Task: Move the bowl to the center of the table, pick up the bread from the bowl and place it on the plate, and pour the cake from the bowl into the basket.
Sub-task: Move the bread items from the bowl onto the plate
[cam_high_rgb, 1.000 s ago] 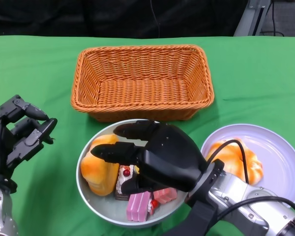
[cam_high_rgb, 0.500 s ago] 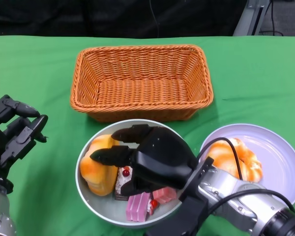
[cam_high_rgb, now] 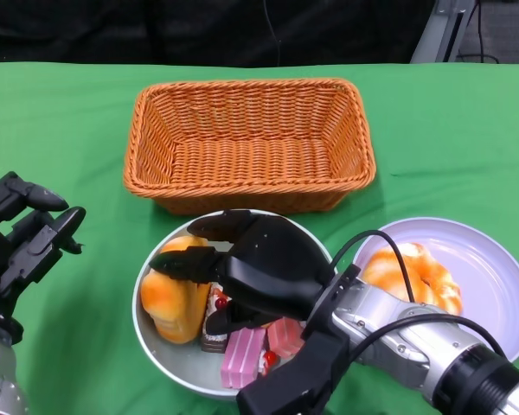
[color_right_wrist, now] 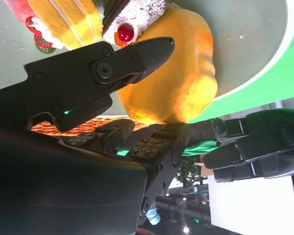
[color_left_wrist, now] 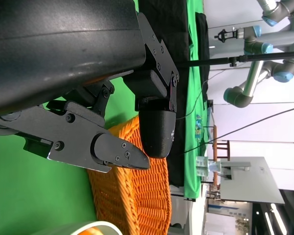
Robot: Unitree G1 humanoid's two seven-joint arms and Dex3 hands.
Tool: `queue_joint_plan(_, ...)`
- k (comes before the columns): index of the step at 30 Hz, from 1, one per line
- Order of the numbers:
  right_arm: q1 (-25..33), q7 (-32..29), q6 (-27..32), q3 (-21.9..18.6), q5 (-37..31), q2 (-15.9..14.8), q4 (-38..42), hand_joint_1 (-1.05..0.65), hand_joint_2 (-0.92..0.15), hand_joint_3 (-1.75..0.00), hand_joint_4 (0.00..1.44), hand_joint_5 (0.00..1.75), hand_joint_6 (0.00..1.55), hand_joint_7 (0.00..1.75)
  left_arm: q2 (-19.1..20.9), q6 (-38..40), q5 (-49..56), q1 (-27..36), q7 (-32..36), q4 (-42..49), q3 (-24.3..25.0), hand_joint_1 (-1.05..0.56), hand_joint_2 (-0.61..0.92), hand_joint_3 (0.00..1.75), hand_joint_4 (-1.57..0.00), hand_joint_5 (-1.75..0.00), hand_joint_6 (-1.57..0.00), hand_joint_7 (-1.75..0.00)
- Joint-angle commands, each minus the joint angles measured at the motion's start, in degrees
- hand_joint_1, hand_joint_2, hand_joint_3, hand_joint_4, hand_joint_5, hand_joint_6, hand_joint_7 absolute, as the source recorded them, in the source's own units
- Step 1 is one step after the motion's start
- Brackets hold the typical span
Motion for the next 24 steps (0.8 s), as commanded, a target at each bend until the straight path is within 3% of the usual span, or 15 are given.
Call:
queue_joint_plan(1, -1.9, 2.2, 0.1, 0.0, 1.5, 0.4, 1.5, -0.55, -0.87, 0.0, 0.43, 0.0, 0.53, 0.0, 1.5, -1.5, 1.1, -0.4, 1.9, 1.1, 0.2, -0.25, 0.92, 0.1, -0.81, -1.75, -0.78, -1.45)
queue_joint_plan(9, -3.6, 4.6, 0.7, 0.5, 2.0, 1.4, 4.4, -0.51, -0.84, 0.0, 0.41, 0.0, 0.5, 0.0, 1.4, 0.4, -1.7, -1.2, -2.4, 2.2, 1.8, -0.2, 0.92, 0.11, -0.82, -1.75, -0.75, -1.52)
queue_joint_plan(13, -3.2, 3.0, 0.9, 0.6, 1.7, 1.5, 4.3, -0.53, -0.85, 0.0, 0.41, 0.0, 0.5, 0.0, 1.8, -2.4, 0.3, -1.1, -0.6, 3.1, 1.2, -0.23, 0.92, 0.1, -0.81, -1.75, -0.74, -1.53)
queue_joint_plan(24, -0.4, 2.8, 2.8, -0.3, 2.3, 0.4, -2.2, -0.53, -0.86, -0.01, 0.46, 0.02, 0.57, 0.01, 1.1, -0.1, -0.8, -1.4, -0.3, 2.6, 1.9, -0.22, 0.92, 0.09, -0.8, -1.75, -0.75, -1.53)
